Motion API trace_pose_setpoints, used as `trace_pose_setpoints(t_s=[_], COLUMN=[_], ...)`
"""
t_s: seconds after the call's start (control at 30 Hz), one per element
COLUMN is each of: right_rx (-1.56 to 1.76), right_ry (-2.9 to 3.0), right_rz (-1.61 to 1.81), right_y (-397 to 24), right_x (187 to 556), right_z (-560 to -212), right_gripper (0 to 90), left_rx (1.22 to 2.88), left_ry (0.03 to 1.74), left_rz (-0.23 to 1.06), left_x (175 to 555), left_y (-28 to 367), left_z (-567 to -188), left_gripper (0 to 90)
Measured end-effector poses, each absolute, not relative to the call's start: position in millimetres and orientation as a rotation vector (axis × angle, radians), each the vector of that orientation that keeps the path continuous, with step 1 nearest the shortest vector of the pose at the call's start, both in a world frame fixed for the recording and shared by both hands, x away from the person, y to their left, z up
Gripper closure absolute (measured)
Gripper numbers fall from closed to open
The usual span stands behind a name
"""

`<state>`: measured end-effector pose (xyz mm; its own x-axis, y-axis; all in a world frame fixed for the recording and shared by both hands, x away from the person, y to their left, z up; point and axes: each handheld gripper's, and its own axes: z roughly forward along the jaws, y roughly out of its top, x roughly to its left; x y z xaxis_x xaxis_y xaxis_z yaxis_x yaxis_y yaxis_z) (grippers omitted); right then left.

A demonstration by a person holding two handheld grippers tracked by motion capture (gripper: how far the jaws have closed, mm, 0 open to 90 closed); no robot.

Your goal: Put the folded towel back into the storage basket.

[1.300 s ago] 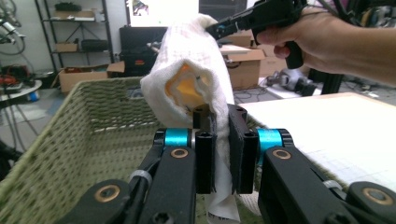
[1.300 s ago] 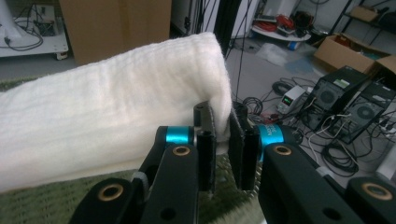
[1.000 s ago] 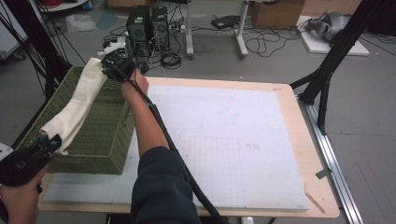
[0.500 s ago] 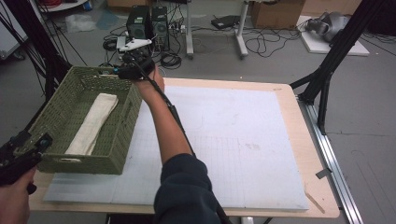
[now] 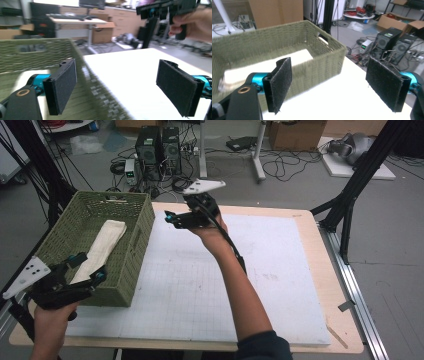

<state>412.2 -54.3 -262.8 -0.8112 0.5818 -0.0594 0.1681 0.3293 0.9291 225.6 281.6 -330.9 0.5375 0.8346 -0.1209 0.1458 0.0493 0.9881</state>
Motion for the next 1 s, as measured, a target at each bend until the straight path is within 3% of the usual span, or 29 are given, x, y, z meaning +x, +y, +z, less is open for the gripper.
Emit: trace_pose_setpoints(t_s=[0.5,1.0], right_rx=[0.838,0.98], right_ry=[2.138,2.049], right_rz=[1.359,1.272], right_y=[-187.6,-274.4], right_x=[347.8,287.8], right_z=[-310.6,-357.9], right_gripper=[18.1,17.8], left_rx=[1.553,1.646], left_ry=[0.741,0.648], left_rz=[0.451,0.359], left_x=[242.3,262.5], left_y=[210.1,150.5], left_z=[-342.1,-372.9], left_gripper=[17.0,16.7])
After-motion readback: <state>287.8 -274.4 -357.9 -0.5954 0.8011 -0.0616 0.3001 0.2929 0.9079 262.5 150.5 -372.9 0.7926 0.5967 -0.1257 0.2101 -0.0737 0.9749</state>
